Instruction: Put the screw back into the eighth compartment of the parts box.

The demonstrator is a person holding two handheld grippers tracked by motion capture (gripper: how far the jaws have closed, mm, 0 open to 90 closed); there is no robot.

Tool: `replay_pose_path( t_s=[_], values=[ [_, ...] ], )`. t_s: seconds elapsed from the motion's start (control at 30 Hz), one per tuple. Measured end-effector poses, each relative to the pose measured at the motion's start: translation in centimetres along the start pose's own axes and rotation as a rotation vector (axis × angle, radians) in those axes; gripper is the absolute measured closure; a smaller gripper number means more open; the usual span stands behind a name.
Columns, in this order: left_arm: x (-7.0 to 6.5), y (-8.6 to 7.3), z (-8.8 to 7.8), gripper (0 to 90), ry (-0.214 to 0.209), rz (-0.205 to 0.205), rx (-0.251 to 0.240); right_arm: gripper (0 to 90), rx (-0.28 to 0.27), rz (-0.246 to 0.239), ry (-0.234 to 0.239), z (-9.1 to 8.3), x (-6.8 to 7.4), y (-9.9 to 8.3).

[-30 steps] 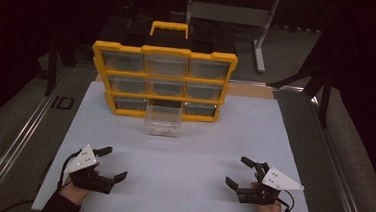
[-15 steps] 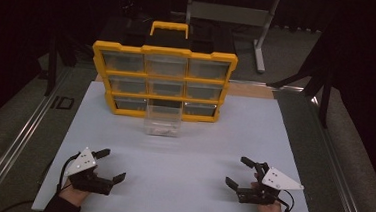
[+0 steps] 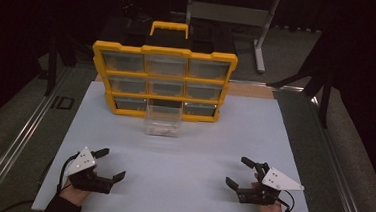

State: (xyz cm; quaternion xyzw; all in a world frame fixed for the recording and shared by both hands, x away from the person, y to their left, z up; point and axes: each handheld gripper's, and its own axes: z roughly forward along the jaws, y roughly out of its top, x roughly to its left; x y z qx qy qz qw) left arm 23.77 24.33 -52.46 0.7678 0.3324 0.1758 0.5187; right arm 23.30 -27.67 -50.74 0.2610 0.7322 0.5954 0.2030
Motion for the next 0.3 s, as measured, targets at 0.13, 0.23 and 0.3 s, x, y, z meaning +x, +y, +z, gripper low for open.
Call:
replay_pose_path(
  t_s=[0.13, 0.23, 0.3],
  values=[
    [-0.06, -0.01, 0.05, 0.0, 0.001, 0.005, 0.004, 12.1, 0.001, 0.004, -0.001, 0.00, -0.03, -0.02],
    [-0.05, 0.00, 0.02, 0.0, -0.001, 0.006, -0.001, 12.1, 0.001, 0.003, 0.000, 0.03, -0.01, -0.03],
    [-0.05, 0.01, -0.01, 0.0, -0.001, 0.004, -0.004, 12.1, 0.003, 0.003, -0.001, 0.03, -0.03, -0.04]
  ],
)
